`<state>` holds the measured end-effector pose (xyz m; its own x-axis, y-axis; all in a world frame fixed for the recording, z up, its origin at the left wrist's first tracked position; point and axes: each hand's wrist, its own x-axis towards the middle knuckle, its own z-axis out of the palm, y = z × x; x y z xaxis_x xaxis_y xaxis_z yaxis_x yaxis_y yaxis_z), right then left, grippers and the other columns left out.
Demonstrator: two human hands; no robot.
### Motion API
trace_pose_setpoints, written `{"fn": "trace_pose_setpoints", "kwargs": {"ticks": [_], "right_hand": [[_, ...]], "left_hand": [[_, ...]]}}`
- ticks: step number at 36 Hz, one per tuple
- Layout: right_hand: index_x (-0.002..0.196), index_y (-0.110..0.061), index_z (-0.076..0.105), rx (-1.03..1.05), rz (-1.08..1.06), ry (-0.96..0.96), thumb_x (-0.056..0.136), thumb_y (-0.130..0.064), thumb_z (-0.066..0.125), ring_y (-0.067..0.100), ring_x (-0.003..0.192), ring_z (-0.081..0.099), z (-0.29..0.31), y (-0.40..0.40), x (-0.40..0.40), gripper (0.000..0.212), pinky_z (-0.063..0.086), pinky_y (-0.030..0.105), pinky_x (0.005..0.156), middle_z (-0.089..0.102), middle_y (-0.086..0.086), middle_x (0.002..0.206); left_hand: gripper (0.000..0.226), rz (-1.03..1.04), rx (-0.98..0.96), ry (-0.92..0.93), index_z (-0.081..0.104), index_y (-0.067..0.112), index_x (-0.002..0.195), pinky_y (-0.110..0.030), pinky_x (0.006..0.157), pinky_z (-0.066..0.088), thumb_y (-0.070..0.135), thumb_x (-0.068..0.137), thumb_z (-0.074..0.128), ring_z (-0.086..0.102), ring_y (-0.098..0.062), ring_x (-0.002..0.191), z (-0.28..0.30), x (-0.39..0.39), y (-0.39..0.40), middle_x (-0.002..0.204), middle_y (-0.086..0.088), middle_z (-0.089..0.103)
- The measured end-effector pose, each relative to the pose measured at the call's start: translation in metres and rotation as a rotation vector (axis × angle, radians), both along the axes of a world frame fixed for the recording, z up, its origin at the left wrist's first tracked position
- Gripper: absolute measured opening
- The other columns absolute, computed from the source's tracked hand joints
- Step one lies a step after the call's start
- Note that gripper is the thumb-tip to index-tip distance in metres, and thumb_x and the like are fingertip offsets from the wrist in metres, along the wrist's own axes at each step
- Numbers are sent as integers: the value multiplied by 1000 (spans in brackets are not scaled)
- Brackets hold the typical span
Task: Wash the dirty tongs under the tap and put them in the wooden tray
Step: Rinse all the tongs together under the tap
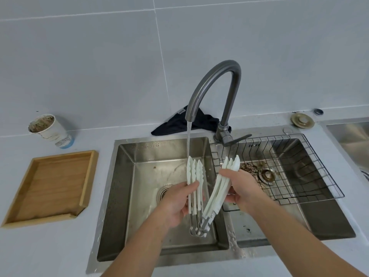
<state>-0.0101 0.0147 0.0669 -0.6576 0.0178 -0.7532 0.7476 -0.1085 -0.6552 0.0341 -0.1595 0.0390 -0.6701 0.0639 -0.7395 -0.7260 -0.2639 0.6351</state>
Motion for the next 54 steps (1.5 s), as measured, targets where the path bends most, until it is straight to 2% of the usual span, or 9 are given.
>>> {"fn": "trace_pose_setpoints", "kwargs": {"ticks": [5, 11, 21, 33, 36, 40, 45, 50, 54], "right_hand": [[111, -2, 65, -23, 38, -82, 93, -13, 70, 24, 60, 74, -10, -1, 5, 21, 58, 33, 48, 74, 13, 80], [112, -2, 67, -22, 109, -156, 93, -15, 70, 31, 83, 74, -32, -9, 11, 23, 61, 37, 56, 76, 18, 100], [113, -4, 64, -49, 155, -191, 93, -15, 68, 34, 93, 72, -46, -22, 16, 23, 62, 42, 64, 72, 24, 114], [111, -11, 63, -141, 155, -101, 96, -29, 68, 32, 91, 72, -34, -9, 7, 24, 63, 46, 77, 72, 15, 99], [113, -6, 65, -139, 154, -71, 99, -32, 64, 31, 90, 73, -28, -3, 2, 30, 61, 41, 70, 75, 14, 96], [121, -7, 66, -161, 134, -30, 102, -32, 57, 29, 94, 76, -22, 8, -9, 32, 61, 37, 74, 79, 14, 102], [140, -12, 52, -152, 142, 61, 105, -40, 49, 28, 112, 70, -19, 22, -25, 45, 50, 44, 106, 75, 12, 116], [159, -15, 26, -221, -28, 140, 105, -46, 41, 30, 138, 49, -16, 40, -50, 64, 44, 41, 108, 47, 14, 154], [161, -12, 20, -275, -149, 174, 105, -49, 40, 30, 148, 36, -15, 51, -72, 70, 34, 45, 120, 33, 15, 162]], "left_hand": [[18, 2, -2, -29, 69, 2, 111, -38, 68, 59, 10, 97, 62, 73, -24, 76, -7, 13, -2, 91, -16, 76], [16, 61, -29, -80, 68, -2, 110, -38, 67, 62, 5, 97, 62, 74, -24, 72, -9, 28, -6, 88, -17, 77], [15, 147, -73, -63, 68, 3, 109, -35, 55, 60, 9, 96, 65, 75, -27, 72, -9, 42, -14, 92, -17, 75], [15, 184, -81, 44, 68, 14, 109, -33, 53, 58, 8, 96, 64, 75, -27, 76, -1, 36, -9, 101, -14, 75], [18, 180, -83, 67, 68, 12, 113, -31, 51, 57, 8, 96, 64, 75, -26, 72, 1, 35, -9, 101, -16, 74], [24, 165, -74, 96, 66, 11, 119, -34, 56, 59, 8, 96, 64, 75, -27, 76, 0, 34, -12, 104, -15, 74], [27, 173, -66, 102, 65, 13, 122, -36, 61, 61, 9, 96, 64, 76, -28, 79, -1, 30, -14, 108, -15, 75], [24, 193, -75, 100, 67, 16, 117, -35, 58, 61, 8, 95, 64, 76, -28, 80, 0, 26, -16, 101, -10, 77], [24, 190, -82, 97, 67, 16, 118, -33, 55, 59, 7, 96, 62, 75, -27, 79, 0, 22, -16, 104, -12, 77]]}}
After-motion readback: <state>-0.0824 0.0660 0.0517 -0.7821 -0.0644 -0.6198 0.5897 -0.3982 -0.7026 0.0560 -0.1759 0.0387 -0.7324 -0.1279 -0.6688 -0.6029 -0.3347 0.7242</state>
